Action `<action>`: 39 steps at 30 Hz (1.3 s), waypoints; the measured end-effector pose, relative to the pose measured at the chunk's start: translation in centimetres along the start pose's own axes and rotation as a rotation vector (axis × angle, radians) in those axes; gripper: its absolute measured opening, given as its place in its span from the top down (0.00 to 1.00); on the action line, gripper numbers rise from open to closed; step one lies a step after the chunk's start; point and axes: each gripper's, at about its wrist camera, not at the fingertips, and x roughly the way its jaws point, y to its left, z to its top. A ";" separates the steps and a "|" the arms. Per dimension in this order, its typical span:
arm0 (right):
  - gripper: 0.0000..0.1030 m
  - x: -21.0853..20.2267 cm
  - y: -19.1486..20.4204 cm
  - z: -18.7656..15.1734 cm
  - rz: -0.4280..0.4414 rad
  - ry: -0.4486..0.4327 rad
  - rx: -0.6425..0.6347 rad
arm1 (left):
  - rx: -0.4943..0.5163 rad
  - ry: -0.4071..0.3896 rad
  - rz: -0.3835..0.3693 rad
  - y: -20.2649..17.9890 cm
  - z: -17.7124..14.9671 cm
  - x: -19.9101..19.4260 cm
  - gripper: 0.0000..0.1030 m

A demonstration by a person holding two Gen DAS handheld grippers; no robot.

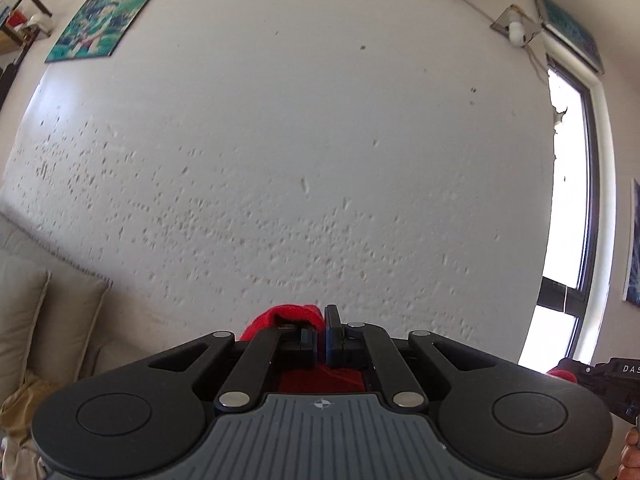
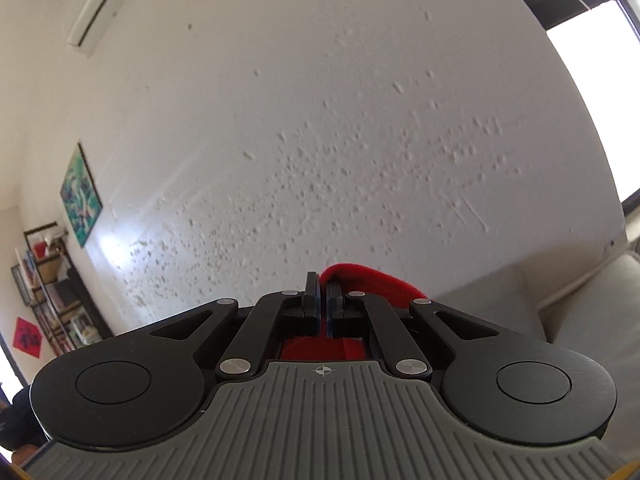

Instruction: Fold clothes

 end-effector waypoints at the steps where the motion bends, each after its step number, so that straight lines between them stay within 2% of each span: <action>1: 0.98 -0.5 0.9 1.4 0.019 -0.045 -0.017 | 0.013 -0.027 -0.009 -0.1 0.6 -0.2 0.96; 4: 0.98 -2.5 1.9 2.0 0.048 -0.096 -0.057 | 0.018 -0.047 -0.029 0.1 -0.3 -0.8 0.92; 7: 0.98 -3.3 0.2 -1.6 0.017 -0.039 -0.079 | -0.026 0.041 -0.015 1.9 -5.6 -1.0 0.90; 11: 0.98 -2.9 -5.6 -12.6 -0.077 0.171 -0.041 | -0.109 0.263 0.057 4.8 -16.3 -1.7 0.97; 14: 0.98 -3.2 -10.1 -20.8 -0.151 0.339 0.034 | -0.226 0.419 0.127 7.5 -24.4 -3.7 0.98; 17: 0.98 -4.3 -13.5 -27.7 -0.226 0.472 0.125 | -0.288 0.537 0.198 9.2 -30.6 -6.4 0.99; 19: 0.98 -5.4 -14.9 -30.7 -0.255 0.527 0.170 | -0.325 0.579 0.227 10.0 -33.0 -8.2 0.99; 24: 0.98 -7.6 -15.7 -34.7 -0.282 0.596 0.147 | -0.356 0.600 0.286 11.0 -35.5 -11.3 0.99; 34: 0.98 -10.4 -13.6 -33.2 -0.287 0.599 0.124 | -0.314 0.630 0.317 9.5 -34.6 -15.1 0.99; 37: 1.00 -11.5 -13.4 -33.4 -0.303 0.620 0.108 | -0.285 0.673 0.369 9.1 -34.8 -16.1 0.99; 39: 1.00 -12.1 -13.3 -33.6 -0.315 0.636 0.093 | -0.258 0.734 0.421 9.3 -35.9 -16.1 0.96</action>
